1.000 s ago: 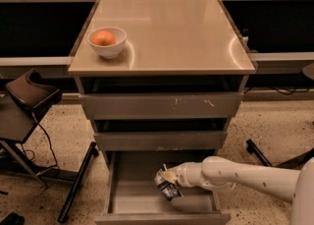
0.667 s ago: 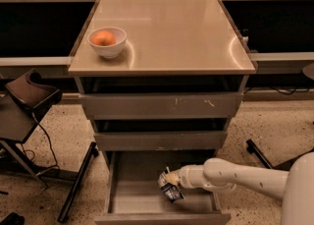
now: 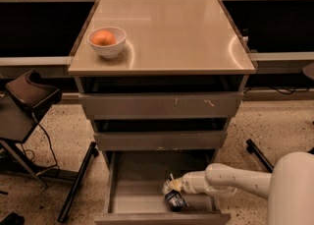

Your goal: Place blue chip bag into bottom drawer

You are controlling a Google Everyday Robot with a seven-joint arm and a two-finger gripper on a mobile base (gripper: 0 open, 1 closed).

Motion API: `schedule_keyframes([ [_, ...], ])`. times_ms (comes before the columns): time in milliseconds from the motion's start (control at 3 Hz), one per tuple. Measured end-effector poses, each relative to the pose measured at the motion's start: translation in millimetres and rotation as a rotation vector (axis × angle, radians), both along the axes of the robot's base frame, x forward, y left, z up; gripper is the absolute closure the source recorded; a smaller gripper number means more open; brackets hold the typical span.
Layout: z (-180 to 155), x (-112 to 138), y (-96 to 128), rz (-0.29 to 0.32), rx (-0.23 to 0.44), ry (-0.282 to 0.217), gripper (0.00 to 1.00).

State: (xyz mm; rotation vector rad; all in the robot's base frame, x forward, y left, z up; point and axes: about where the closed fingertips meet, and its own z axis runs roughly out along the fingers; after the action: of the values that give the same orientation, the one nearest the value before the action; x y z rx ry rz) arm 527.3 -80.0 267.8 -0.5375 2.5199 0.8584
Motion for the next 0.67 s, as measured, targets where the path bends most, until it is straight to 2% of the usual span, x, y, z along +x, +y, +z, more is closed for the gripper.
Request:
schedule_keyframes([
  [333, -6.2, -1.4, -2.1, -0.003, 0.000, 0.011, 0.88],
  [667, -6.2, -1.4, -2.1, -0.003, 0.000, 0.011, 0.65],
])
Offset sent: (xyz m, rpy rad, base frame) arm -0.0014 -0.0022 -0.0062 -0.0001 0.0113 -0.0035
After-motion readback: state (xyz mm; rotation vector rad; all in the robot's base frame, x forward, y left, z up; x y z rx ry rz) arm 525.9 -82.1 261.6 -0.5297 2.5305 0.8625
